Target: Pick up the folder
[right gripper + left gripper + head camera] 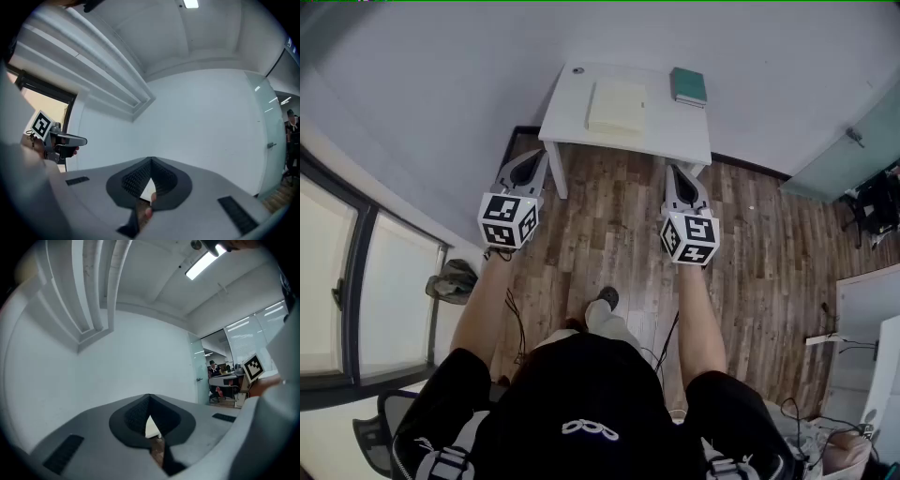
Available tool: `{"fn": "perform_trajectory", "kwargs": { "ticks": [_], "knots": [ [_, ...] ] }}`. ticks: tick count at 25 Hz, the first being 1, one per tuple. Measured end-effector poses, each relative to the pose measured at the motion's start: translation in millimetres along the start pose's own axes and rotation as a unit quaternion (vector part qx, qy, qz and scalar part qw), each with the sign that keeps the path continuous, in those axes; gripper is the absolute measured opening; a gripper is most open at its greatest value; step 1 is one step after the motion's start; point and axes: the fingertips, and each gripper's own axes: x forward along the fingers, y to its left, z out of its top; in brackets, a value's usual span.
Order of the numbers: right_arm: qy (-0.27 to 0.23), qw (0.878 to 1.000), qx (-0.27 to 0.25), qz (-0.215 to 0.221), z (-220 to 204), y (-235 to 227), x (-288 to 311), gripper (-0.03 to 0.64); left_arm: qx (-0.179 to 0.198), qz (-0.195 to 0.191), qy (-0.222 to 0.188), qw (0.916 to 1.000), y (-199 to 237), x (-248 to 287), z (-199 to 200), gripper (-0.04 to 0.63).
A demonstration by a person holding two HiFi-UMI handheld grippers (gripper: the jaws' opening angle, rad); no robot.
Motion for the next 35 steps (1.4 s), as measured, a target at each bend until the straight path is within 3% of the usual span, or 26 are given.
{"fn": "perform_trajectory", "kwargs": {
  "ticks": [9, 14, 22, 35],
  "knots": [
    [0.019, 1.000, 0.000, 0.002, -14, -32, 37, 0.015, -0.006, -0.005, 0.011, 0.9999, 5, 52, -10, 0.008],
    [0.023, 1.000, -0.008, 0.006, -18, -48, 72, 0.015, 0.001, -0.019, 0.001, 0.9998, 11, 89, -11, 0.008],
    [0.025, 1.000, -0.014, 0.009, -20, -79, 123, 0.015, -0.009, -0.011, -0.004, 0.9999, 30, 145, -13, 0.008],
    [0.044, 0.999, -0.012, 0.019, -38, -98, 166, 0.015, -0.040, 0.005, 0.028, 0.9988, 47, 181, -52, 0.008]
  ]
}}
